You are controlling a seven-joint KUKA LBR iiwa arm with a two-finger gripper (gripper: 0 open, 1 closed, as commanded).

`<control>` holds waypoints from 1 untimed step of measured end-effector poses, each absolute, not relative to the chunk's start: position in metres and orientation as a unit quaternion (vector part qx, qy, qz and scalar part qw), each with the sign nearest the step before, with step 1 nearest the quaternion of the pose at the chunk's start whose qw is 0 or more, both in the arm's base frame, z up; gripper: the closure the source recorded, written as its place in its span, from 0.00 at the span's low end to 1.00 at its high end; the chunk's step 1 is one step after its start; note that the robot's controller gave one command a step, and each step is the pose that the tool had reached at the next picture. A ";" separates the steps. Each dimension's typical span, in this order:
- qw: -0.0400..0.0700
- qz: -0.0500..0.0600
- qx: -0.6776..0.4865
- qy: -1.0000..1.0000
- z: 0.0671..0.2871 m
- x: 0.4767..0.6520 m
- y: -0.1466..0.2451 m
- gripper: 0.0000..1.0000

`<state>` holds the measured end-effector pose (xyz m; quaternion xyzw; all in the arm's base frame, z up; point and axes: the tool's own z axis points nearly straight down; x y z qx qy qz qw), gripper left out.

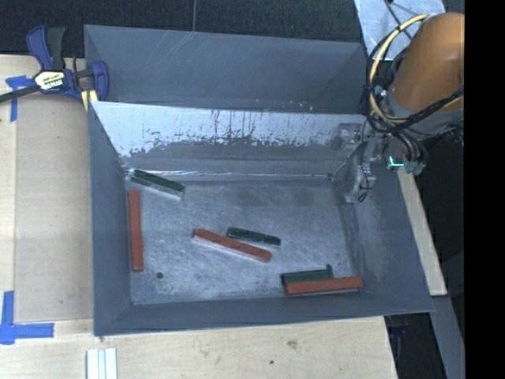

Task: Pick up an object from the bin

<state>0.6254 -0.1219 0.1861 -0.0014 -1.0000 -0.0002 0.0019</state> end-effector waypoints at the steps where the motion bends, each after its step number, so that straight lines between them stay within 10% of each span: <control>1: 0.002 -0.001 0.115 -0.993 0.085 0.569 -0.111 0.00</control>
Offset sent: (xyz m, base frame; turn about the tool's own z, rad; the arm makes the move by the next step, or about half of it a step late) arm -0.0540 0.0109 -0.0981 -0.2339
